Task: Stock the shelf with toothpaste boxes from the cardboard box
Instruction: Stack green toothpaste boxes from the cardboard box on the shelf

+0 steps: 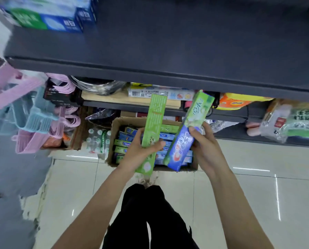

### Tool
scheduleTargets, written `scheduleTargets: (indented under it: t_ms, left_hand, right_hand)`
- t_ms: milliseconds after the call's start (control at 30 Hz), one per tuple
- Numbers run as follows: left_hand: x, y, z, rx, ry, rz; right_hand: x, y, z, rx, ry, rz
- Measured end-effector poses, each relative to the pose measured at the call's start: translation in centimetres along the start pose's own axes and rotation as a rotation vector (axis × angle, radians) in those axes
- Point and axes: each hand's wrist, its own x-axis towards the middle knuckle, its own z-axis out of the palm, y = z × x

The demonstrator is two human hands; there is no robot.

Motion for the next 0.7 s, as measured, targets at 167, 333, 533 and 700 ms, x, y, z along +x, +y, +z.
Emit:
scheduleTargets:
  t_ms: [167,333,533,700]
  left_hand:
    - [-3.5,2.7,-1.2,0.160,-0.002,0.040]
    - [-5.3,4.9,-4.3,0.333,-0.039,0.135]
    - [-5.6,7.8,-9.8,0.561,-0.116,0.208]
    - [-5.2,10.6,-12.7,0.801,-0.183,0.304]
  right_hand:
    - [-3.5,-1.4,1.9,-0.039,-0.044,-0.018]
    - [-5.7,-2.5,4.0,-0.037,-0.101,-0.057]
    - [-6.8,-7.1,4.9,-0.496,-0.119,-0.310]
    - [-7.3,-10.0,5.6,-1.540,-0.313,-0.420]
